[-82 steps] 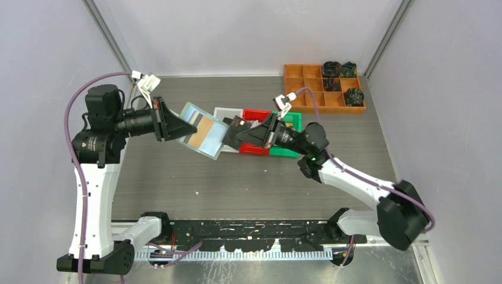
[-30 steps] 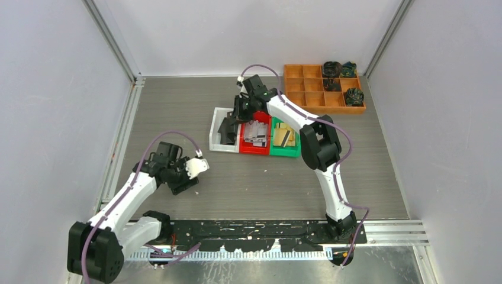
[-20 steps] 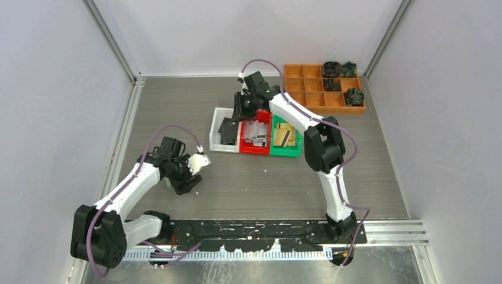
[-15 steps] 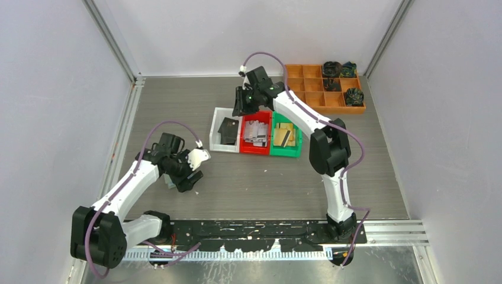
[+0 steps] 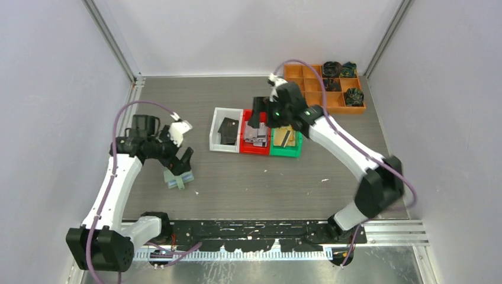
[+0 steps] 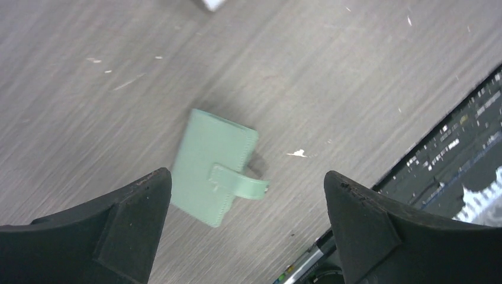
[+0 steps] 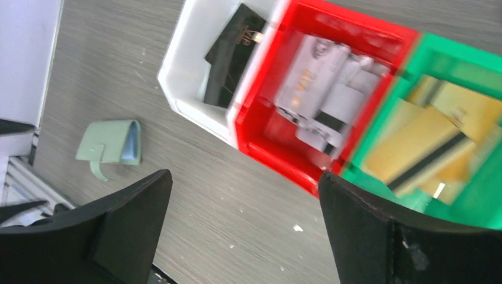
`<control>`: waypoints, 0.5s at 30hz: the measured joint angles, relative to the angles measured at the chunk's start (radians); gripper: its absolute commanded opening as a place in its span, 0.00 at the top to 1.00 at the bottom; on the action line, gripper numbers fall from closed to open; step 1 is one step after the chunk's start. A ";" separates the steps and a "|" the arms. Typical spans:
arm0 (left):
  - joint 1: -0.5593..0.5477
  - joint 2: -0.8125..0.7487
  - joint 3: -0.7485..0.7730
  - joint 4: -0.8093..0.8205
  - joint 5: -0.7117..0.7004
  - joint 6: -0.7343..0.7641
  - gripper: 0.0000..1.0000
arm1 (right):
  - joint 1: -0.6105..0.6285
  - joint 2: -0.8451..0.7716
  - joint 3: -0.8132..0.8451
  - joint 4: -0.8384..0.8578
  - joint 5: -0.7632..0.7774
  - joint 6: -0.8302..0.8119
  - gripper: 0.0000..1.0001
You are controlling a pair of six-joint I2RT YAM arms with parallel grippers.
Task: Take the credit cards out of the card holder
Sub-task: Reset both arms
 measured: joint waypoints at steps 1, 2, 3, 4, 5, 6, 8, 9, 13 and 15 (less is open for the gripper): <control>0.032 0.000 0.017 0.003 0.011 -0.006 0.00 | -0.008 -0.075 -0.075 0.023 0.026 0.002 0.00; 0.065 -0.002 0.026 0.011 0.018 -0.013 0.00 | -0.019 -0.150 -0.150 0.046 0.056 0.006 0.01; 0.099 -0.002 0.027 0.024 0.022 -0.024 0.00 | -0.034 -0.211 -0.209 0.062 0.085 0.009 0.00; 0.130 0.000 0.025 0.033 0.021 -0.032 0.00 | -0.058 -0.276 -0.276 0.087 0.116 0.013 0.00; 0.168 0.005 0.017 0.058 0.021 -0.049 0.00 | -0.100 -0.349 -0.354 0.114 0.156 0.021 0.01; 0.190 0.011 0.009 0.078 0.020 -0.059 0.00 | -0.132 -0.393 -0.399 0.122 0.190 0.026 0.00; 0.251 0.028 -0.031 0.167 0.021 -0.095 0.00 | -0.202 -0.472 -0.499 0.160 0.294 0.035 0.00; 0.273 0.040 -0.053 0.208 0.018 -0.112 0.00 | -0.234 -0.508 -0.554 0.186 0.368 0.040 0.00; 0.322 0.118 -0.171 0.437 -0.006 -0.216 0.00 | -0.282 -0.647 -0.822 0.388 0.685 0.032 0.00; 0.330 0.167 -0.234 0.568 -0.016 -0.289 0.00 | -0.283 -0.680 -0.965 0.551 0.824 -0.010 0.00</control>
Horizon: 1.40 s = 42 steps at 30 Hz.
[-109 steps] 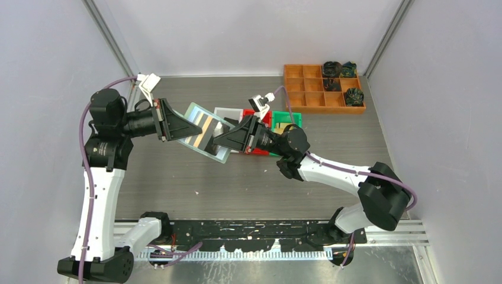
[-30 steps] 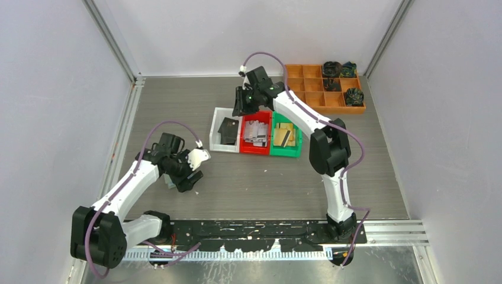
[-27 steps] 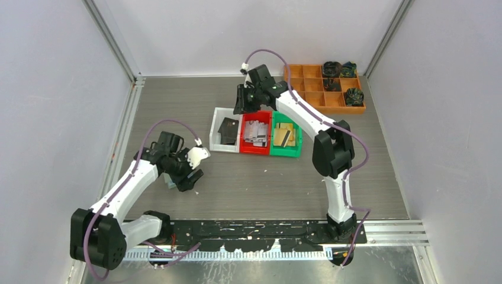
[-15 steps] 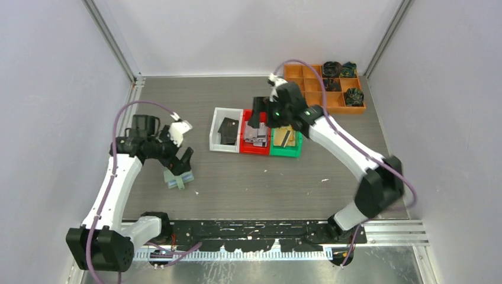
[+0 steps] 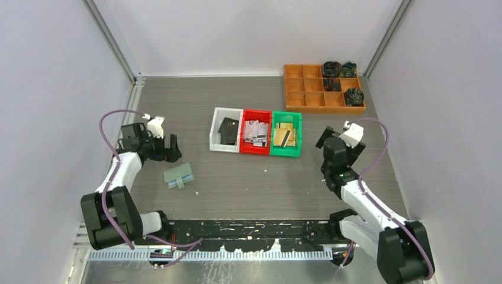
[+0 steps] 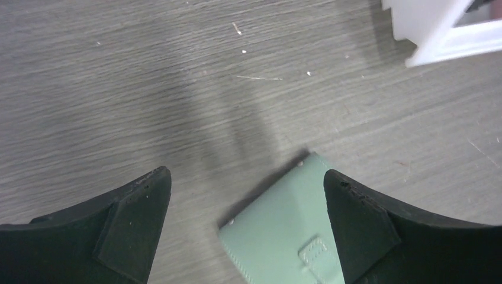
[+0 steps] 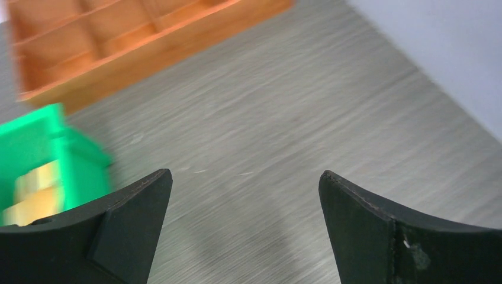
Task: Take the credit cards out of the card holder
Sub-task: Reset both arms
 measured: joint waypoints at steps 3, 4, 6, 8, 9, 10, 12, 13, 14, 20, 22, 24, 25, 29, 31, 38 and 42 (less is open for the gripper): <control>0.000 0.037 -0.084 0.167 -0.006 -0.090 0.00 | -0.020 0.058 -0.113 0.183 0.144 -0.071 0.00; 0.000 0.041 -0.121 0.246 -0.009 -0.129 0.00 | -0.035 0.101 -0.119 0.227 0.180 -0.088 0.01; 0.000 0.047 -0.186 0.389 -0.016 -0.184 0.00 | -0.074 0.185 -0.119 0.325 0.226 -0.103 0.01; 0.001 0.059 -0.250 0.549 -0.024 -0.239 0.00 | -0.117 0.243 -0.119 0.395 0.237 -0.103 0.00; 0.001 0.070 -0.276 0.618 -0.027 -0.262 0.00 | -0.138 0.274 -0.119 0.430 0.237 -0.103 0.01; 0.001 0.084 -0.302 0.694 -0.032 -0.286 0.00 | -0.159 0.308 -0.119 0.461 0.234 -0.103 0.01; 0.001 0.127 -0.342 0.832 -0.046 -0.330 0.00 | -0.187 0.377 -0.119 0.518 0.221 -0.105 0.00; 0.001 0.148 -0.354 0.883 -0.054 -0.348 0.00 | -0.196 0.405 -0.119 0.542 0.209 -0.108 0.01; 0.001 0.162 -0.362 0.921 -0.062 -0.367 0.00 | -0.198 0.423 -0.122 0.560 0.191 -0.111 0.01; 0.001 0.259 -0.422 1.252 -0.082 -0.459 0.00 | -0.199 0.501 -0.158 0.748 0.117 -0.123 0.01; -0.008 0.273 -0.467 1.332 -0.093 -0.467 0.00 | -0.199 0.515 -0.160 0.768 0.089 -0.129 0.00; -0.031 0.282 -0.520 1.429 -0.122 -0.463 0.00 | -0.198 0.525 -0.161 0.805 0.040 -0.149 0.00; -0.052 0.307 -0.544 1.498 -0.136 -0.459 0.00 | -0.196 0.542 -0.165 0.845 0.008 -0.164 0.01; -0.114 0.371 -0.546 1.537 -0.187 -0.444 0.00 | -0.162 0.655 -0.176 0.941 -0.064 -0.229 0.01; -0.140 0.364 -0.500 1.496 -0.223 -0.433 0.00 | -0.175 0.658 -0.161 0.893 -0.118 -0.229 0.01; -0.219 0.346 -0.385 1.389 -0.323 -0.376 0.00 | -0.258 0.650 -0.123 0.867 -0.188 -0.214 0.01; -0.222 0.344 -0.385 1.348 -0.344 -0.360 0.00 | -0.253 0.650 -0.123 0.858 -0.212 -0.214 0.00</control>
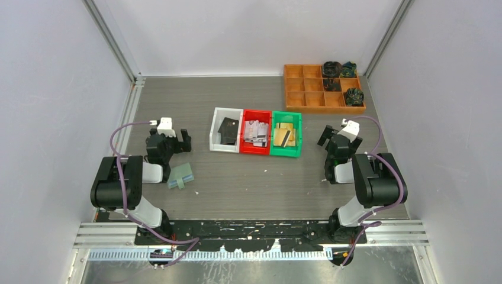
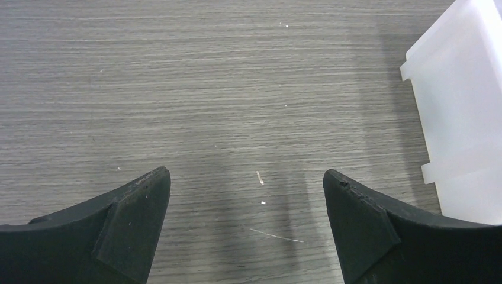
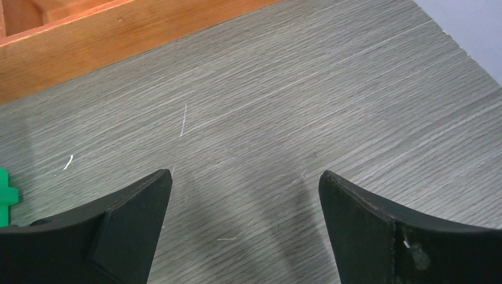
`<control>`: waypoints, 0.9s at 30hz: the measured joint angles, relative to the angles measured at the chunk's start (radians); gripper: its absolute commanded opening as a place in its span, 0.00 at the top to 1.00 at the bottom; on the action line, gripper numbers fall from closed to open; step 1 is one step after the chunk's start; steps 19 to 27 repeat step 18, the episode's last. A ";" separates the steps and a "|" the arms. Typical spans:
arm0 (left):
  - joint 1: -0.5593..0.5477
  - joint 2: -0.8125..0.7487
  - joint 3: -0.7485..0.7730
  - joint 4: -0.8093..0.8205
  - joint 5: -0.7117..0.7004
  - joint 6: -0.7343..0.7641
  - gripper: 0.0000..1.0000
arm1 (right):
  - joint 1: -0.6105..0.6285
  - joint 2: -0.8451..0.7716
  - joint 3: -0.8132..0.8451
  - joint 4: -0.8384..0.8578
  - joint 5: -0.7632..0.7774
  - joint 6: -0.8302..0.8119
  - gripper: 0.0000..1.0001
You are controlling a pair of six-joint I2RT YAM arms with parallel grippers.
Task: Take the credit cards out of the card holder
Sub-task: Reset both arms
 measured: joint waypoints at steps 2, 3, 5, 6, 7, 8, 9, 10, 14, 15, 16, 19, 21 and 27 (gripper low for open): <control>0.000 0.000 0.000 -0.010 -0.005 0.002 0.00 | 0.001 0.000 0.000 -0.001 -0.008 0.000 0.01; 0.000 0.000 0.000 -0.012 -0.008 0.002 0.00 | 0.001 0.000 0.000 -0.001 -0.010 0.000 0.00; 0.000 0.000 0.000 -0.012 -0.012 0.003 0.00 | 0.001 0.000 0.000 -0.002 -0.012 0.000 0.00; 0.000 0.000 0.000 -0.013 -0.013 0.003 0.00 | 0.001 0.000 0.000 -0.003 -0.013 0.000 0.00; 0.000 0.000 0.000 -0.013 -0.013 0.003 0.00 | 0.001 0.000 0.000 -0.003 -0.014 0.000 0.00; 0.000 0.000 0.000 -0.013 -0.014 0.003 0.00 | 0.001 0.000 0.000 -0.004 -0.015 0.000 0.01; 0.000 0.000 0.000 -0.013 -0.014 0.003 0.00 | 0.001 0.000 0.000 -0.006 -0.015 0.000 0.01; 0.000 0.000 0.000 -0.013 -0.014 0.003 0.00 | 0.001 0.000 0.000 -0.007 -0.016 0.000 0.01; 0.000 0.000 0.000 -0.013 -0.015 0.003 0.00 | 0.001 0.000 0.000 -0.008 -0.018 0.000 0.01; 0.000 0.000 0.000 -0.013 -0.015 0.003 0.00 | 0.001 0.000 0.000 -0.008 -0.018 0.000 0.01; 0.000 0.000 0.000 -0.014 -0.015 0.003 0.00 | 0.001 0.000 0.000 -0.008 -0.018 0.000 0.01; 0.000 0.000 0.000 -0.014 -0.015 0.003 0.00 | 0.001 0.000 0.000 -0.009 -0.018 0.000 0.01; 0.000 0.000 0.000 -0.014 -0.015 0.003 0.00 | 0.001 0.000 0.000 -0.009 -0.018 0.000 0.01; 0.000 0.000 0.000 -0.014 -0.015 0.003 0.00 | 0.001 0.000 0.000 -0.009 -0.018 0.000 0.01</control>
